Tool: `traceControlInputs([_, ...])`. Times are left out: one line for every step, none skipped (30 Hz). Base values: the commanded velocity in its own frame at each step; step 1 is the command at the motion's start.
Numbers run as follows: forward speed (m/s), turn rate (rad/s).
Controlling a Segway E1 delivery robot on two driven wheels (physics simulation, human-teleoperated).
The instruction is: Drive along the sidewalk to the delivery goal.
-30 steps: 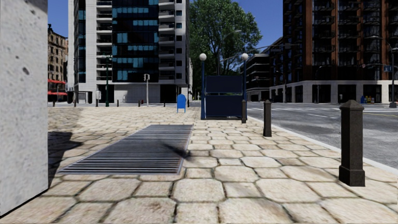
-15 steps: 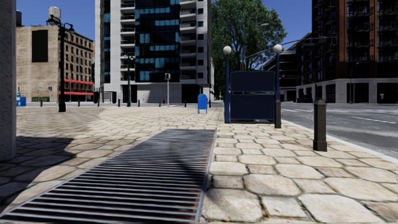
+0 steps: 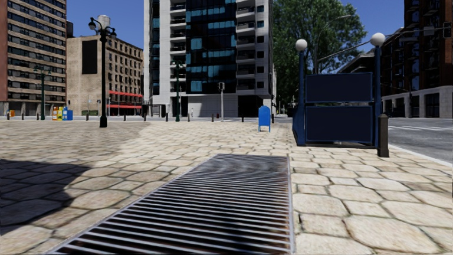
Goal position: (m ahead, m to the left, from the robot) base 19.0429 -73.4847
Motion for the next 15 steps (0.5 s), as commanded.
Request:
traceControlInputs([2.0, 0.4])
traceControlInputs([2.0, 0.4])
traceControlInputs([2.0, 0.4])
traceControlInputs([2.0, 0.39])
traceControlInputs([2.0, 0.33])
traceControlInputs([2.0, 0.24])
traceControlInputs([2.0, 0.15])
traceControlInputs([2.0, 0.0])
traceControlInputs([2.0, 0.0])
traceControlInputs([2.0, 0.0])
traceControlInputs([2.0, 0.0])
traceControlInputs([2.0, 0.0])
traceControlInputs([2.0, 0.0])
traceControlInputs([2.0, 0.0])
traceControlInputs([2.0, 0.0])
